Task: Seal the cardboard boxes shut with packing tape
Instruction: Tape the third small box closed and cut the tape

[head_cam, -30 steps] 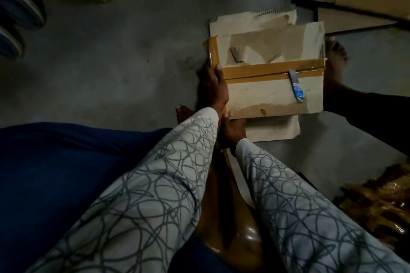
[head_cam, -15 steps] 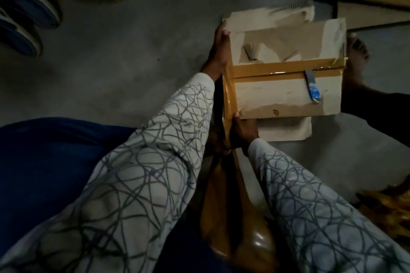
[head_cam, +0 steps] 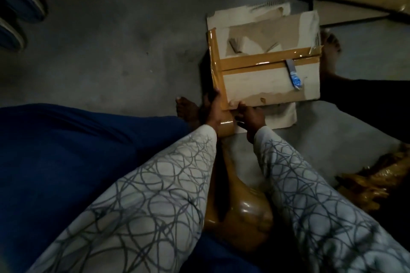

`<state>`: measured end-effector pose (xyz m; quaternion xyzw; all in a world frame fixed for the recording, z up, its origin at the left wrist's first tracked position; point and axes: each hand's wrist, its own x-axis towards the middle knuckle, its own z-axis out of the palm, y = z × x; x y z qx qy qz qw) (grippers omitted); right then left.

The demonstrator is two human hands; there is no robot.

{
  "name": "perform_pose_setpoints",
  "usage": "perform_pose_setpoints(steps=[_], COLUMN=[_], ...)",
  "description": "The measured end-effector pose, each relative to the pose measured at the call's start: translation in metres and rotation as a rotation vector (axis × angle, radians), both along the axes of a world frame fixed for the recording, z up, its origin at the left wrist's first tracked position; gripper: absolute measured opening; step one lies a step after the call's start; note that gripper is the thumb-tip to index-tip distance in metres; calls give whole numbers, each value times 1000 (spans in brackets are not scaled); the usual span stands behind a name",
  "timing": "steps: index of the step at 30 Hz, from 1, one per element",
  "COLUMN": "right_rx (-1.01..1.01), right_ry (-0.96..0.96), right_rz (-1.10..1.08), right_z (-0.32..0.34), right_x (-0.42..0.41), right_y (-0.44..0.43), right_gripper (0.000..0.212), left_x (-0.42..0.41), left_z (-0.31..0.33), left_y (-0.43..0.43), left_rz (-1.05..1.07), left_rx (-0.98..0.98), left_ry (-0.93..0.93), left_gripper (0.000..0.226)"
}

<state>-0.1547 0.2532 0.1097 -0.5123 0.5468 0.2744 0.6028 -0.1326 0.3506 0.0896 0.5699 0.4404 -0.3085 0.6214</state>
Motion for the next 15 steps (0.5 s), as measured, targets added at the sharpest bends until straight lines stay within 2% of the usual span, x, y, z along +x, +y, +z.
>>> perform_pose_setpoints(steps=[1,2,3,7,9,12,14,15], right_rx=[10,32,52,137,132,-51,-174,-163], right_ry=[-4,-20,-50,-279,-341,-232,-147,-116], right_rz=[-44,-82,-102,-98,-18,324,423,424], right_z=[3,3,2,0,0,-3,-6,-6], right_x=[2,5,8,41,69,100,106,110], right_y=[-4,-6,-7,-18,-28,-45,-49,-48], right_gripper=[14,13,11,16,14,18,40,53], left_x=[-7,-11,-15,35,60,74,78,78], left_z=[2,-10,-13,10,3,-33,-29,-29], left_y=[-1,0,-1,-5,-5,1,0,0], left_rz=[47,89,95,119,123,138,106,88], left_rx=[-98,-105,-122,-80,-41,138,193,193], left_ry=[46,46,22,-69,-87,-180,-177,-184], left_gripper=[72,86,91,66,68,50,37,29])
